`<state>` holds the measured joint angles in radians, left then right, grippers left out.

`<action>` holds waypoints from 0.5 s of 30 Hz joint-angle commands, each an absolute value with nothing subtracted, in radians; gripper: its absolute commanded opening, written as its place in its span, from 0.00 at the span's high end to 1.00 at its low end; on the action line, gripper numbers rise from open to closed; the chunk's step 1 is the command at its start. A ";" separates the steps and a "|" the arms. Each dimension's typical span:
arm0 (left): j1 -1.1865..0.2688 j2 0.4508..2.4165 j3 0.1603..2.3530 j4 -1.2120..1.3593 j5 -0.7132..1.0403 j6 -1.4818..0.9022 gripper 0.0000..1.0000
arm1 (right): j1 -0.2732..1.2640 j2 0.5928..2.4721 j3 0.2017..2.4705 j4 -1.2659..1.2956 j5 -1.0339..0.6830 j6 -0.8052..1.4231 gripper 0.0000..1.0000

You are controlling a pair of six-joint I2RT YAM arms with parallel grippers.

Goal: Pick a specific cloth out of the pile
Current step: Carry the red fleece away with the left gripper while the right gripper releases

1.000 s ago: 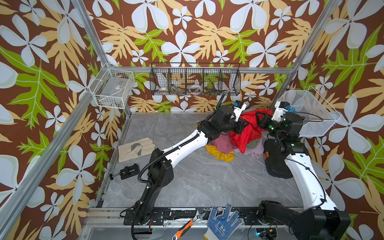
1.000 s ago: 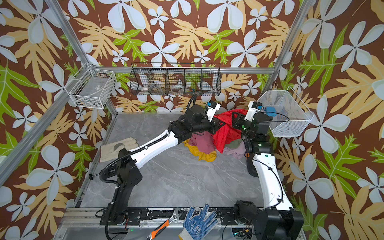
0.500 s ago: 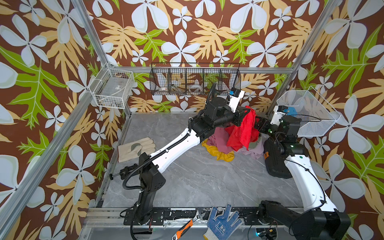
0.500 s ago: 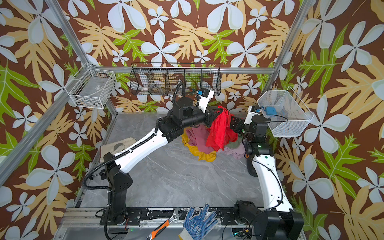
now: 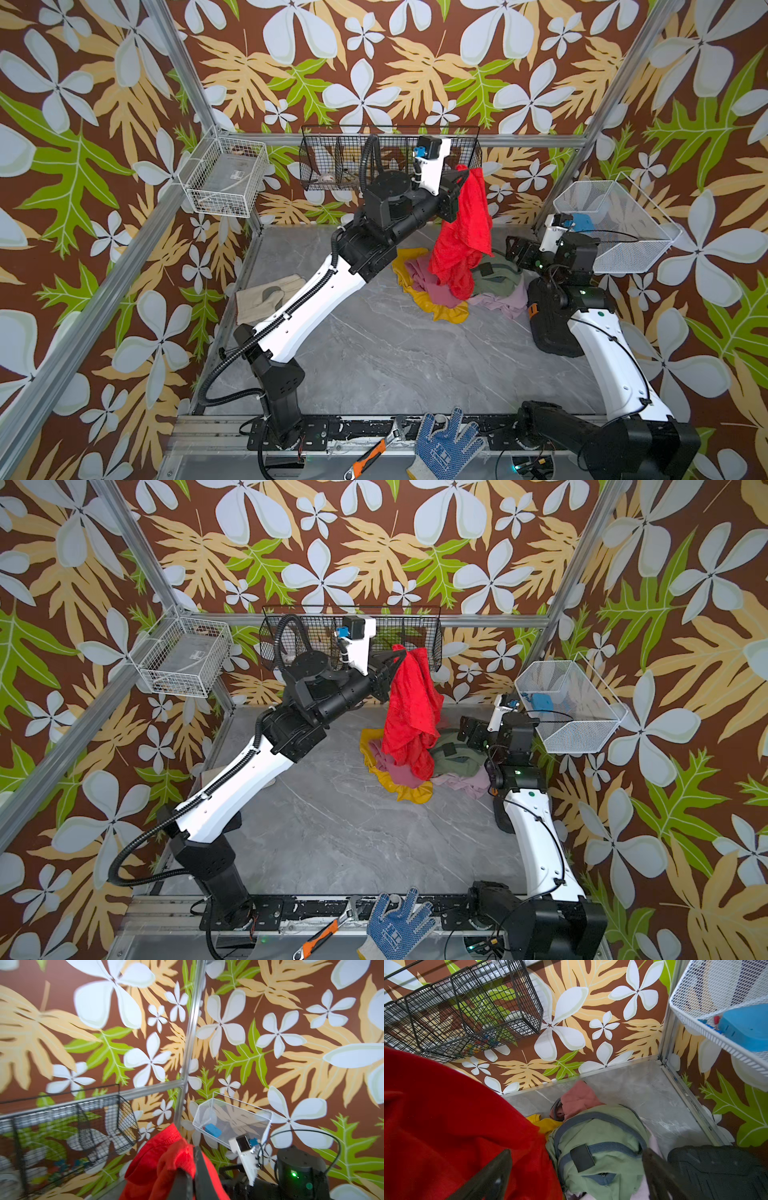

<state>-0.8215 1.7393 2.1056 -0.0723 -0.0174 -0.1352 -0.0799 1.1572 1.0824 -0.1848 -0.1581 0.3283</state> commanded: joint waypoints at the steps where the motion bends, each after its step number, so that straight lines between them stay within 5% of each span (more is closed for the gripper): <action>1: -0.806 1.680 2.057 -0.018 -0.130 -0.074 1.00 | -0.079 1.160 1.074 -0.181 -0.163 0.317 0.03; 15: -0.614 1.420 1.809 -0.077 -0.419 -0.042 1.00 | -0.078 1.160 1.042 -0.169 -0.219 0.313 0.06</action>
